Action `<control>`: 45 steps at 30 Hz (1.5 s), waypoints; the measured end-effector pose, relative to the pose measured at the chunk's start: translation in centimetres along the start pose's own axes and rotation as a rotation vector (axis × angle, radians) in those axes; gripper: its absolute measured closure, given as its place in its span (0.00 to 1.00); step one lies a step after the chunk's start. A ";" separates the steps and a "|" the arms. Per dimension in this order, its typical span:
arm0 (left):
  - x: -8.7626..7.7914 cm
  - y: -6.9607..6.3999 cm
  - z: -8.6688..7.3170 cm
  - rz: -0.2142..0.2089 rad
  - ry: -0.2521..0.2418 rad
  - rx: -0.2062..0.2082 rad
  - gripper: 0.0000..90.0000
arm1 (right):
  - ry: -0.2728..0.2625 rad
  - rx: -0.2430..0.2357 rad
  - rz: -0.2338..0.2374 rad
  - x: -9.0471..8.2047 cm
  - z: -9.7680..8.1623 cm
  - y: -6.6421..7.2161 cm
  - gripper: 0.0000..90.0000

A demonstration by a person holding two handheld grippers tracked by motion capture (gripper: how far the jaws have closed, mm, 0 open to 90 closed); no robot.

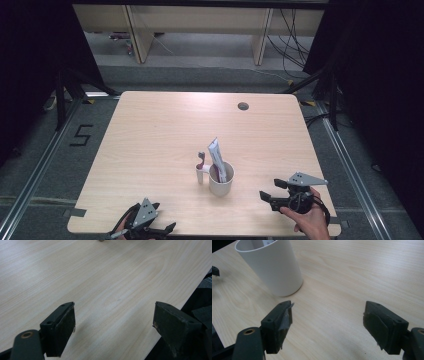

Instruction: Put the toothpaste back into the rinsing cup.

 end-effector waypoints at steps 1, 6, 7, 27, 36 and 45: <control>0.0 -0.1 0.0 -0.008 -0.005 -0.006 0.20 | 0.013 0.010 0.001 -0.1 -0.1 0.2 0.25; 0.0 0.0 0.0 -0.002 0.001 0.003 0.20 | 0.004 -0.018 0.018 -0.1 -0.5 0.1 0.21; 0.0 0.0 0.0 -0.002 0.001 0.004 0.20 | 0.019 0.027 0.020 -0.2 -0.7 0.5 0.20; 0.0 -0.1 0.0 -0.001 -0.003 -0.003 0.19 | 0.036 -0.021 0.037 -1.2 -2.5 1.4 0.18; 0.2 -0.3 0.1 -0.011 -0.020 -0.005 0.19 | 0.049 -0.066 0.055 -1.3 -3.4 1.6 0.18; 0.2 -0.3 0.1 -0.012 -0.017 0.005 0.19 | 0.045 -0.088 0.045 -1.4 -3.5 1.6 0.18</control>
Point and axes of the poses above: each handheld gripper's, and its own axes: x roughly forward along the jaws, z roughly out of its top, y roughly to its left, the point moved 1 cm from there along x, roughly forward along the jaws, and after that the axes turned 4 degrees about -z, right-handed, at the moved point
